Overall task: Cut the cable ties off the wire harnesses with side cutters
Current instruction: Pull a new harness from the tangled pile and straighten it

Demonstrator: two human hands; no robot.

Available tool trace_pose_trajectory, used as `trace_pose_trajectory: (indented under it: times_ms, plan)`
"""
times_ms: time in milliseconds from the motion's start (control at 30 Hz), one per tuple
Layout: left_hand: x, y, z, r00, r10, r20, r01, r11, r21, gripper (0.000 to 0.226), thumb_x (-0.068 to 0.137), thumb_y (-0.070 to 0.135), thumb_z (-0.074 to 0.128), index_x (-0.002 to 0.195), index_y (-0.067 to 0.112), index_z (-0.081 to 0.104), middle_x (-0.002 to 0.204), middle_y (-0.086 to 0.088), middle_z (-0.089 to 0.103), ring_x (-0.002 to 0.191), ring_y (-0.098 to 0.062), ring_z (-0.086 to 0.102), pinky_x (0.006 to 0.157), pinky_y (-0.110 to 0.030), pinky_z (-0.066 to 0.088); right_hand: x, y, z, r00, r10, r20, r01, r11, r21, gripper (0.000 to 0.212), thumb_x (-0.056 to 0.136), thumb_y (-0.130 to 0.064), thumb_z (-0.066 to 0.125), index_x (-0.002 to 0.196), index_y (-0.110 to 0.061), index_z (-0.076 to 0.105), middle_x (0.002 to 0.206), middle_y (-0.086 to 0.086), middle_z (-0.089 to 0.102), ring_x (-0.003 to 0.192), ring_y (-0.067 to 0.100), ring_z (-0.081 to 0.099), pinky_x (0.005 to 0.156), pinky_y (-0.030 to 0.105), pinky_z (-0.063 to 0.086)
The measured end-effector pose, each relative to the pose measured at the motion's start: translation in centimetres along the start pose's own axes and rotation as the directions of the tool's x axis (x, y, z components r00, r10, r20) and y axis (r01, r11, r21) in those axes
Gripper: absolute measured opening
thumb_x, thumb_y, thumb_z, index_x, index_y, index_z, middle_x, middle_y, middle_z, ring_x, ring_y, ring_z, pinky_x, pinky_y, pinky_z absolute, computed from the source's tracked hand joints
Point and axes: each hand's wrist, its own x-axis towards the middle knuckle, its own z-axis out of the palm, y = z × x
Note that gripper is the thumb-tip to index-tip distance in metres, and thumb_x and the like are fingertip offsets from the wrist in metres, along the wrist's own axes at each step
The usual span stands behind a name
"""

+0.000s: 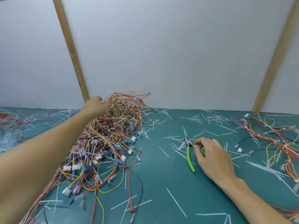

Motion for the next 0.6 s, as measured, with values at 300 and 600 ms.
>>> trace_pose_trajectory:
  times_ms: [300, 600]
  plan:
    - [3.0, 1.2, 0.9, 0.997, 0.059, 0.055, -0.061, 0.997, 0.043, 0.053, 0.095, 0.059, 0.056, 0.121, 0.015, 0.07, 0.116, -0.007, 0.071, 0.104, -0.026, 0.061, 0.095, -0.041, 0.047, 0.4, 0.5, 0.2, 1.0, 0.02, 0.0, -0.02, 1.0, 0.024, 0.007, 0.1, -0.033, 0.057, 0.095, -0.035, 0.063, 0.083, -0.021, 0.061, 0.088, 0.005, 0.053, 0.06, 0.03, 0.048]
    - [3.7, 4.8, 2.4, 0.942, 0.31, -0.127, -0.249, 0.902, 0.353, 0.036, 0.086, 0.045, 0.068, 0.082, 0.009, 0.064, 0.08, -0.007, 0.063, 0.081, -0.029, 0.06, 0.07, -0.036, 0.046, 0.8, 0.9, 0.4, 0.998, 0.064, 0.014, -0.065, 0.997, 0.051, 0.011, 0.101, -0.035, 0.054, 0.093, -0.038, 0.061, 0.085, -0.02, 0.062, 0.089, 0.003, 0.052, 0.057, 0.021, 0.037]
